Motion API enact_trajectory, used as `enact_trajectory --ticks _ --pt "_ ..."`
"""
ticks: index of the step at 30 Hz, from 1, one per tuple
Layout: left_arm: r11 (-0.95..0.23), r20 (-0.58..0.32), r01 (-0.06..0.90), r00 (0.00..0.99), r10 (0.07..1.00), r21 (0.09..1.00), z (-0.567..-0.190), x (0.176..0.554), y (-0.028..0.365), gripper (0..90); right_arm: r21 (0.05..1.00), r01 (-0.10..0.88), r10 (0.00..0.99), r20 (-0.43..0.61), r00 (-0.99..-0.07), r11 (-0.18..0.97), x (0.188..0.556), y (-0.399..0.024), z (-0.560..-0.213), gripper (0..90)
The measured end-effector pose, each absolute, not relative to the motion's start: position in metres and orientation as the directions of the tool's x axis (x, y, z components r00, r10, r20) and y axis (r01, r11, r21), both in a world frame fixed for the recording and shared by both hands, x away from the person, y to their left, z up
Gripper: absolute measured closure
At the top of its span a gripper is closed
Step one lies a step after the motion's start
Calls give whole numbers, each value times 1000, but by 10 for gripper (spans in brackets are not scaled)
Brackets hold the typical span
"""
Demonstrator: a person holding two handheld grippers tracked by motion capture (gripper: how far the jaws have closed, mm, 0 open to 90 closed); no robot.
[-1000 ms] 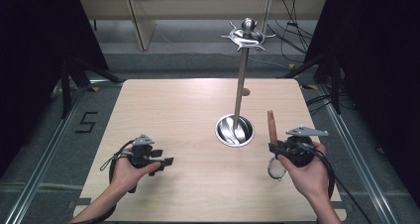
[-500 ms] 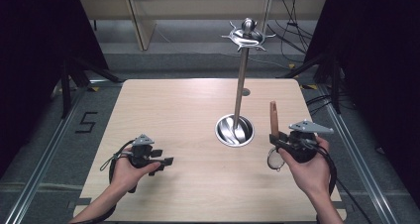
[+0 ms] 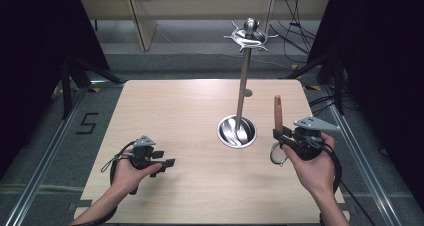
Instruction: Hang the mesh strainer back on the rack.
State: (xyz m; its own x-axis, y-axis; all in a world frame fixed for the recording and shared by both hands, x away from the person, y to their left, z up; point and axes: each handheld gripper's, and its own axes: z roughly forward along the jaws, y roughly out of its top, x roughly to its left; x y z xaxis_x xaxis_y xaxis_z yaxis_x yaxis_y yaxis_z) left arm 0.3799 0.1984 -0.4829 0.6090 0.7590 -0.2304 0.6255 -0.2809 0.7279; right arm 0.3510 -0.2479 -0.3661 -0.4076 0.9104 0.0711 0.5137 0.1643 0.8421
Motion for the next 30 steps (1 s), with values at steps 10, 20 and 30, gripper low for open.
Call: enact_trajectory --ticks 10,20,30 --pt "-283 -223 628 603 766 725 -482 379 198 384 878 455 908 59 -415 151 354 -245 -348 691" --pt "-292 -215 625 607 765 724 -482 380 199 383 890 429 909 42 -415 155 355 -242 -336 691" --pt "-279 -222 626 601 768 728 -482 379 198 383 903 401 905 30 -423 157 357 -240 -326 691"
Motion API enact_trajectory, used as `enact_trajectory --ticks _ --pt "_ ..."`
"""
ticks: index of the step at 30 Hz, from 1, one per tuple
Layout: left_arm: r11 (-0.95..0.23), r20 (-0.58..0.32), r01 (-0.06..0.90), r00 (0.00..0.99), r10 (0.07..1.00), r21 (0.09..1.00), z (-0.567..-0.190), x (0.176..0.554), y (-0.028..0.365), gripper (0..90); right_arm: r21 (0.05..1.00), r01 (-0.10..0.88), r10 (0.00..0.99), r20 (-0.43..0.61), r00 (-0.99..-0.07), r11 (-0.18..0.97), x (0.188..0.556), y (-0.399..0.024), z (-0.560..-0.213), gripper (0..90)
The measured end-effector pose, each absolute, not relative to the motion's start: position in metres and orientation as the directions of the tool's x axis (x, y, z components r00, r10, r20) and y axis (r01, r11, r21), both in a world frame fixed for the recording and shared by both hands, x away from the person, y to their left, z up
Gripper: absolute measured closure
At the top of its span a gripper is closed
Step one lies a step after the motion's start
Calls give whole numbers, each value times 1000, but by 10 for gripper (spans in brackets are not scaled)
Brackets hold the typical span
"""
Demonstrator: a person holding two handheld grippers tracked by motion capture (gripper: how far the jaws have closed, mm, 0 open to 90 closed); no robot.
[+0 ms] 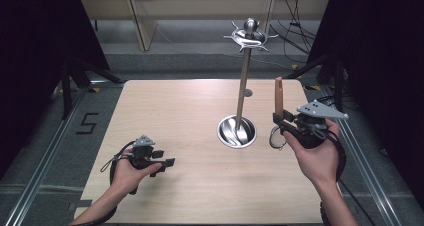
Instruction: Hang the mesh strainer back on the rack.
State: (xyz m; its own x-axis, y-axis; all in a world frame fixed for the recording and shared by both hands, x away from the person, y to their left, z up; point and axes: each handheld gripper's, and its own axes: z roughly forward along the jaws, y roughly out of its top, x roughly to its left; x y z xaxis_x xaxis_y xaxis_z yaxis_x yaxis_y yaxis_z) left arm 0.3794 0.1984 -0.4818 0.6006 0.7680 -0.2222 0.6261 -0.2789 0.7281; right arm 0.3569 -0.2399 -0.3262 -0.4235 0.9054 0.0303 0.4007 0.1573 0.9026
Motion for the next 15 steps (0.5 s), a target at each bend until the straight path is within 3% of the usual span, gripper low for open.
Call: enact_trajectory --ticks 15 --pt "-279 -223 627 600 768 727 -482 380 199 383 920 353 904 -3 -427 170 360 -239 -317 691"
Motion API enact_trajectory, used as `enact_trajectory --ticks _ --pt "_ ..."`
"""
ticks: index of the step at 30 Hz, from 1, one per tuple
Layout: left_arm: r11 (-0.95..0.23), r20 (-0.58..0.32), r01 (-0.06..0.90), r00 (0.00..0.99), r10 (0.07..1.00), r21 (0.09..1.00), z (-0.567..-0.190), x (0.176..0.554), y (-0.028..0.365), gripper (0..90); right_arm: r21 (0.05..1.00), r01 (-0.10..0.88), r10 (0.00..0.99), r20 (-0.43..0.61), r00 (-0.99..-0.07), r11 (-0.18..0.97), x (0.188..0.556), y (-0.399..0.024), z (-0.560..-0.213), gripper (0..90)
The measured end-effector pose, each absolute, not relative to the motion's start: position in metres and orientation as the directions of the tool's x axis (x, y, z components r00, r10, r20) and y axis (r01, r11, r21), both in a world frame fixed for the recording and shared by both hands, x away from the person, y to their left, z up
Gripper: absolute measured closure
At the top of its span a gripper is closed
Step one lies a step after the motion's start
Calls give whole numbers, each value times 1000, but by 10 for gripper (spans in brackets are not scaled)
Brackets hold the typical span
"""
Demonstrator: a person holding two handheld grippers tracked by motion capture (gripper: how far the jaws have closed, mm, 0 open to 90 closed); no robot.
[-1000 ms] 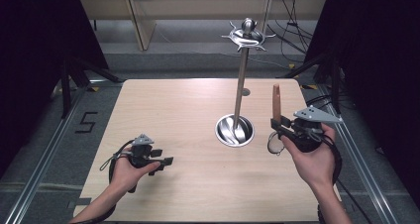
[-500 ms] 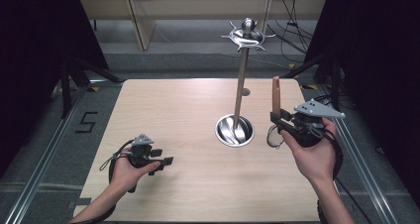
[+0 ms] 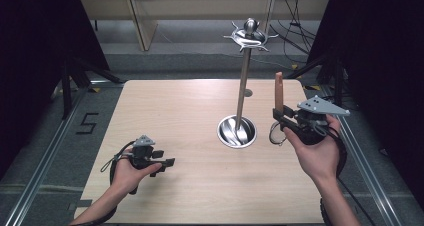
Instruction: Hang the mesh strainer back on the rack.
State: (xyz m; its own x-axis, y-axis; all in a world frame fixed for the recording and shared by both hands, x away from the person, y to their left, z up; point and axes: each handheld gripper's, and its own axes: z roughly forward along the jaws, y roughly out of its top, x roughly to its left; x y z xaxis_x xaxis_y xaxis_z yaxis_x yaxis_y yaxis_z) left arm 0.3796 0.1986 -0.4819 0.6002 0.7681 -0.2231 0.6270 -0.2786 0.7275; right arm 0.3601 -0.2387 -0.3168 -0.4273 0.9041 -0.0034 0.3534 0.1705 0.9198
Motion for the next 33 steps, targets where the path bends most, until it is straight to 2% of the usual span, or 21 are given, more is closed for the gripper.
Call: enact_trajectory --ticks 5,13,14,15,17,18,22,31,33 --pt "-287 -221 621 610 761 729 -482 380 200 383 919 361 902 15 -431 157 359 -238 -312 691" --pt "-274 -225 630 595 772 727 -482 379 199 383 931 321 900 -20 -434 175 362 -240 -305 691" --pt "-287 -216 626 603 768 725 -481 380 199 383 928 340 900 9 -435 155 360 -238 -305 691" --pt "-285 -221 622 608 762 729 -482 380 200 383 931 321 901 -17 -434 172 361 -239 -304 691" --pt "-285 -222 621 610 761 730 -482 380 200 383 929 337 897 12 -441 153 361 -237 -302 691" --pt "-266 -233 623 601 765 735 -482 380 198 383 933 315 896 -20 -443 177 362 -238 -302 691" --pt "-261 -233 627 593 771 733 -482 379 198 383 931 325 896 -5 -443 166 362 -236 -299 691" --pt "-295 -210 619 611 764 727 -480 380 200 383 937 288 892 -52 -449 199 367 -237 -292 691" --pt "-271 -228 621 603 764 735 -481 380 198 383 939 296 894 -23 -447 173 367 -235 -292 691"
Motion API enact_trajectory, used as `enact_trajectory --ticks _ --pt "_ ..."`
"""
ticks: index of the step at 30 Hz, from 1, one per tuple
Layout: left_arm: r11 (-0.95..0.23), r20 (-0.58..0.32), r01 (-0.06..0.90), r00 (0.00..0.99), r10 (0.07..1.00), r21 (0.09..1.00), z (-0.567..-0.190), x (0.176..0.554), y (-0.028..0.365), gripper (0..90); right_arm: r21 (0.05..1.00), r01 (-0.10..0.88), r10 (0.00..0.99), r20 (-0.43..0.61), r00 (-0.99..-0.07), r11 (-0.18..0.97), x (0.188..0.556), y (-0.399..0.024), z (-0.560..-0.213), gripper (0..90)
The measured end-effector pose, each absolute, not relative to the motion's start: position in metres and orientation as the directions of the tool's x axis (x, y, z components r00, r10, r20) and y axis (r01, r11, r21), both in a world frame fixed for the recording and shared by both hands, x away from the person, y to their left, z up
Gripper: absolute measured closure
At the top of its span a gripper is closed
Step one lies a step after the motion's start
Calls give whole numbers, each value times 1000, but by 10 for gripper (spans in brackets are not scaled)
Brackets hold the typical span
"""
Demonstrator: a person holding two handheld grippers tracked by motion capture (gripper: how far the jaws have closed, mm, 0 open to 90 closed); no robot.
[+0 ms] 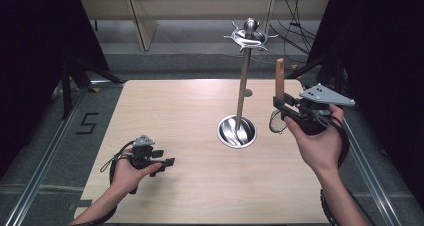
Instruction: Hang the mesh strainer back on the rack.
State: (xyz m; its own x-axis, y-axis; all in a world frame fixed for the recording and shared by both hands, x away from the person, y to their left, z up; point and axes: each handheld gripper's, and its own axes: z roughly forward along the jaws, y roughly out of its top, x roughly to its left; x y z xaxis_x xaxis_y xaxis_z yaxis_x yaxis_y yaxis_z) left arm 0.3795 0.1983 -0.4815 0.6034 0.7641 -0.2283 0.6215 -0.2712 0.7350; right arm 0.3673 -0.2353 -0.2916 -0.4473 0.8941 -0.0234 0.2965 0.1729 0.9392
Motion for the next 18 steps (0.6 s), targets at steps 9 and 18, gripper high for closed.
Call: enact_trajectory --ticks 9,18 --pt "-279 -221 616 610 761 737 -481 380 200 383 943 276 887 -40 -459 186 372 -233 -286 691" --pt "-278 -221 616 608 763 737 -479 380 201 383 948 250 882 -59 -468 196 375 -232 -283 691"
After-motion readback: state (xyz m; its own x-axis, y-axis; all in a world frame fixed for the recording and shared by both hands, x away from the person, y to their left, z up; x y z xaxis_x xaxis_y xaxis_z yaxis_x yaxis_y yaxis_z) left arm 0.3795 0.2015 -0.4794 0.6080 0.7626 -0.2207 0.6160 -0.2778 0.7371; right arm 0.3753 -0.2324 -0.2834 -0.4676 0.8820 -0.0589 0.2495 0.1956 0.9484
